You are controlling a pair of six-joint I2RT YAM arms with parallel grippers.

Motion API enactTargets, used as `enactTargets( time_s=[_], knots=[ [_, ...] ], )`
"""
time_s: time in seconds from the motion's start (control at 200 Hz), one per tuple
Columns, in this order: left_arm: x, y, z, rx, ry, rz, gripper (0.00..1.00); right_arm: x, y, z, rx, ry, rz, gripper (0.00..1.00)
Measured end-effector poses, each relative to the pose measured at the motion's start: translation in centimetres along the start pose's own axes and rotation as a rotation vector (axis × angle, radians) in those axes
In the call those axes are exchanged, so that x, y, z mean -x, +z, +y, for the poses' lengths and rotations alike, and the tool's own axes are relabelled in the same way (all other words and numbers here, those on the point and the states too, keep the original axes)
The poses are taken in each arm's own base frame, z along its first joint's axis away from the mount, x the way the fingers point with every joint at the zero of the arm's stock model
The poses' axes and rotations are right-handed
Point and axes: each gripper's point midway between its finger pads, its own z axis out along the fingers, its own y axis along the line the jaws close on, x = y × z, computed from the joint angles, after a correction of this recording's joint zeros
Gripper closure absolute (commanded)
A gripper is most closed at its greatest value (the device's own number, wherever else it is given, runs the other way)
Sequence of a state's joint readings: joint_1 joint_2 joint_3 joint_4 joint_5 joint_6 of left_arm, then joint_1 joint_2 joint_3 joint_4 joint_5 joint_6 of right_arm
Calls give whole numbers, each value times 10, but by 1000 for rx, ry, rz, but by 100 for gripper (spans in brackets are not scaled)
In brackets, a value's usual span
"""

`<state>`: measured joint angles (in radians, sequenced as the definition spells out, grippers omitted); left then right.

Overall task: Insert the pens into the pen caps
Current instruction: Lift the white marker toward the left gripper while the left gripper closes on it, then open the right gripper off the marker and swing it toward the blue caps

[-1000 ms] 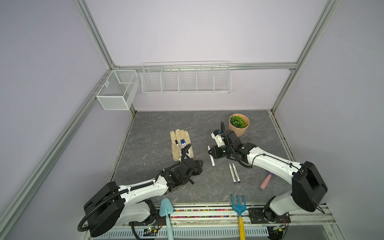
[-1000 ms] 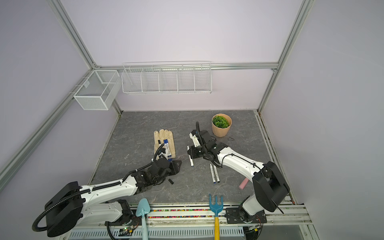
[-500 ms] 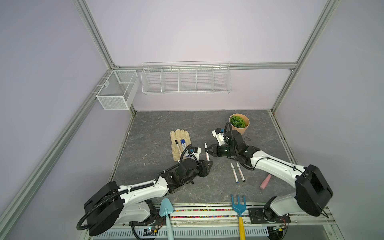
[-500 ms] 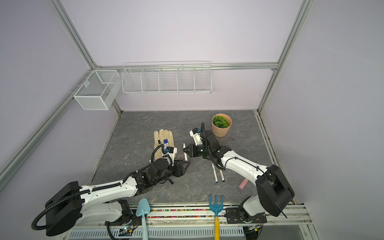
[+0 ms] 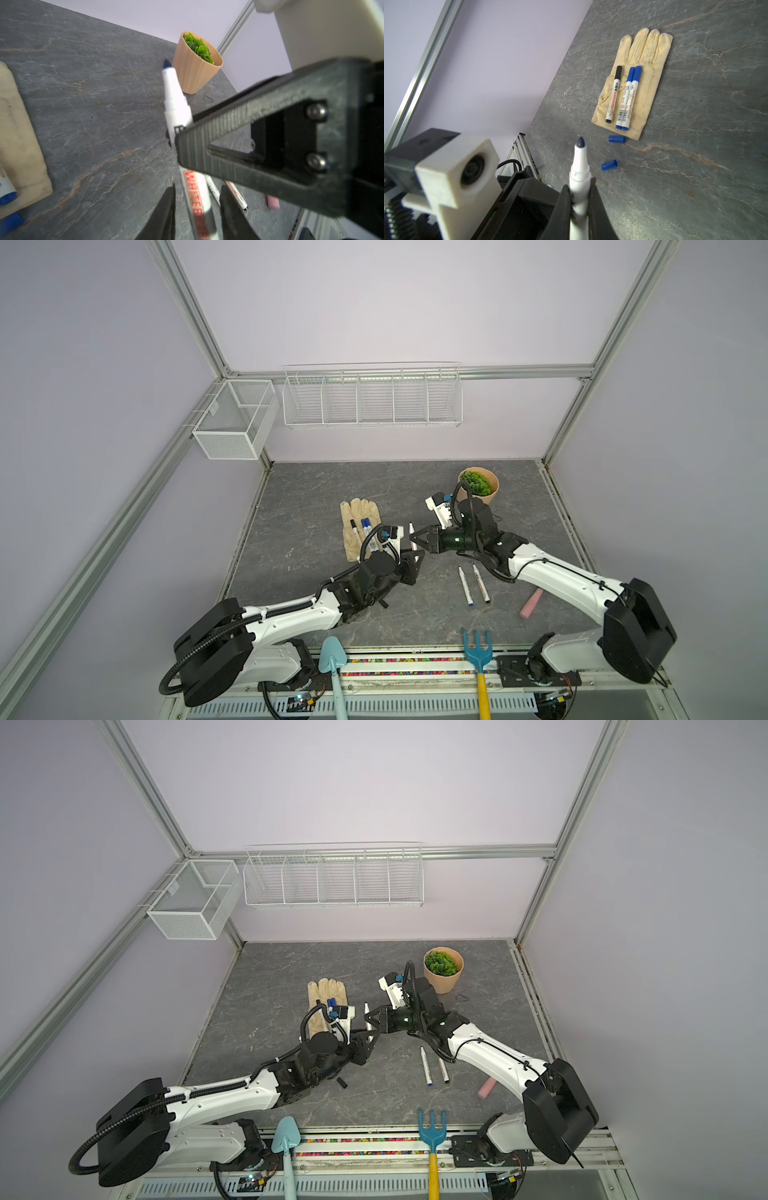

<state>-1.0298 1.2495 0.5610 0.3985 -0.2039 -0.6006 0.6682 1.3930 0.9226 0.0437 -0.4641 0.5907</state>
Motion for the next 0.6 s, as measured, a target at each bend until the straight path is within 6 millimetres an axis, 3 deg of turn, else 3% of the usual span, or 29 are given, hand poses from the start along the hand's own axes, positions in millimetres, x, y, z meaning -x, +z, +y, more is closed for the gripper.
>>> enactTargets(
  time_s=[0.08,0.3,0.42,0.48,0.6],
  knots=[
    [2,0,7,31,-1,-13,100,2,-1,0,1,-14,-7,93],
    [5,-17,9,29,-22,-44,100,-3,0,11,35,-64,16,91],
    [5,-33,13,53,-57,-52,100,-11,7,24,36,-129,67,73],
    [11,-45,34,156,-114,-91,100,-17,14,22,-2,-168,111,66],
    [23,-79,88,398,-286,-218,100,-44,32,-6,-127,-176,256,52]
  ],
)
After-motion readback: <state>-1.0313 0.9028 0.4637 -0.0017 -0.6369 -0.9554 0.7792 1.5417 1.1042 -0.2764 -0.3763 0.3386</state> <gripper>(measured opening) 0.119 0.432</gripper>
